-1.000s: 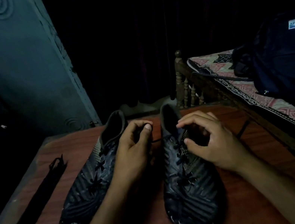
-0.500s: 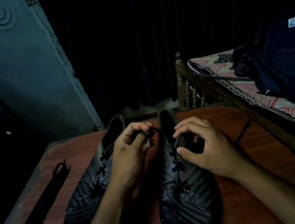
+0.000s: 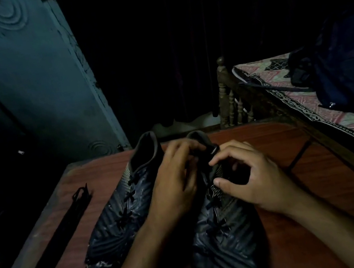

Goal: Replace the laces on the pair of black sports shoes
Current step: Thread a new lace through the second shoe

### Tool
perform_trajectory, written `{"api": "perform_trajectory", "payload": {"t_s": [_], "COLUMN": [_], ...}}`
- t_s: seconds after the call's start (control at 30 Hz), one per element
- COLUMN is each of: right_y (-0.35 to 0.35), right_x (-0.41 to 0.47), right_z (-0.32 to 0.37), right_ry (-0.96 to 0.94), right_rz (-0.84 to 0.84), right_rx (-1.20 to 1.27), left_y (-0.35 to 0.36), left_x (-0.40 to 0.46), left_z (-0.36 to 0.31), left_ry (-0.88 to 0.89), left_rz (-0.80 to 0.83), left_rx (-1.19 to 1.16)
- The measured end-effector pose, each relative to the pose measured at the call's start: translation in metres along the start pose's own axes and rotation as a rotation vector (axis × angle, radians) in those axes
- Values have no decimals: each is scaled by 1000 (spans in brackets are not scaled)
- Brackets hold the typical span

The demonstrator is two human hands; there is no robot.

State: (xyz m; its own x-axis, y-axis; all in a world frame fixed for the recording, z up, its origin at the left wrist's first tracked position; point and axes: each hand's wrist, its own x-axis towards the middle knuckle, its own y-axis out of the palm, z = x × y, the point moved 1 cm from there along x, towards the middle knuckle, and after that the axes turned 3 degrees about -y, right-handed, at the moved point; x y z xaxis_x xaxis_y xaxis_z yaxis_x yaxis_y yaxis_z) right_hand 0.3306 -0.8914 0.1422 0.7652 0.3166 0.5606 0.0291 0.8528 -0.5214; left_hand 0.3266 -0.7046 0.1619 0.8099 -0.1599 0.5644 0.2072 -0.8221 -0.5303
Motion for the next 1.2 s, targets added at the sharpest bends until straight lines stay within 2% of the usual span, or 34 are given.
{"api": "perform_trajectory", "payload": {"t_s": [0.17, 0.33, 0.47, 0.6, 0.73, 0.8, 0.9, 1.03, 1.2], "right_y": [0, -4, -4, -2, -5, -8, -14, -14, -10], "right_x": [0, -1, 2, 4, 4, 3, -5, -26, -40], "right_z": [2, 1, 2, 2, -1, -3, -3, 7, 37], "right_ry": [-30, 65, -58, -62, -78, -36, 89, 233, 245], "right_rz": [13, 17, 48, 40, 15, -14, -6, 41, 118], "right_rx": [-13, 83, -73, -44, 25, 48, 98, -21, -174], "left_y": [-2, -3, -4, 0, 4, 7, 11, 13, 5], "left_x": [3, 2, 1, -1, -2, -2, -3, -3, -3], "left_z": [9, 8, 12, 6, 10, 16, 24, 28, 29], "left_ry": [-103, -61, -62, -18, -59, -119, -198, -156, -103], "left_rz": [-112, -37, 1, 23, -26, -58, -18, -71, -13], "left_rx": [-98, -52, -35, -14, -145, -157, -237, -152, -114]}}
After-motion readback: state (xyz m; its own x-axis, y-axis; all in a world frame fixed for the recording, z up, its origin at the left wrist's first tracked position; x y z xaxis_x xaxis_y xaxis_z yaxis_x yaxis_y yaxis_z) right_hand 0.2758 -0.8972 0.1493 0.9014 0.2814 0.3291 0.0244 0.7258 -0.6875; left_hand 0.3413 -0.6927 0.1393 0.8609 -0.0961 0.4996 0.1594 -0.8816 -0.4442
